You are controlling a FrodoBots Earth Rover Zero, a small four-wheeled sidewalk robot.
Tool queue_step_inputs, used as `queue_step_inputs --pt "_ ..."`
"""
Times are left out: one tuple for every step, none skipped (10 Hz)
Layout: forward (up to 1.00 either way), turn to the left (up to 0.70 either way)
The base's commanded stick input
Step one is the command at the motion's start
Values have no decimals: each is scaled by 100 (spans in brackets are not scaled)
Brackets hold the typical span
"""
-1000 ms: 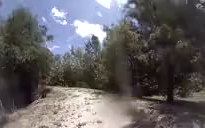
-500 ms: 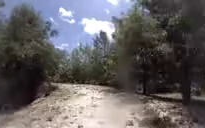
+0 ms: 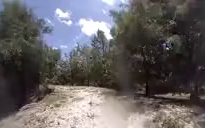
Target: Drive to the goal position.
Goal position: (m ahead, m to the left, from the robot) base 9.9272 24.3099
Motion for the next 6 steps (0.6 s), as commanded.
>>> queue_step_inputs --pt "85 0" --pt "85 2" --pt "85 10" --pt "85 23" --pt "85 34" --pt "85 34"
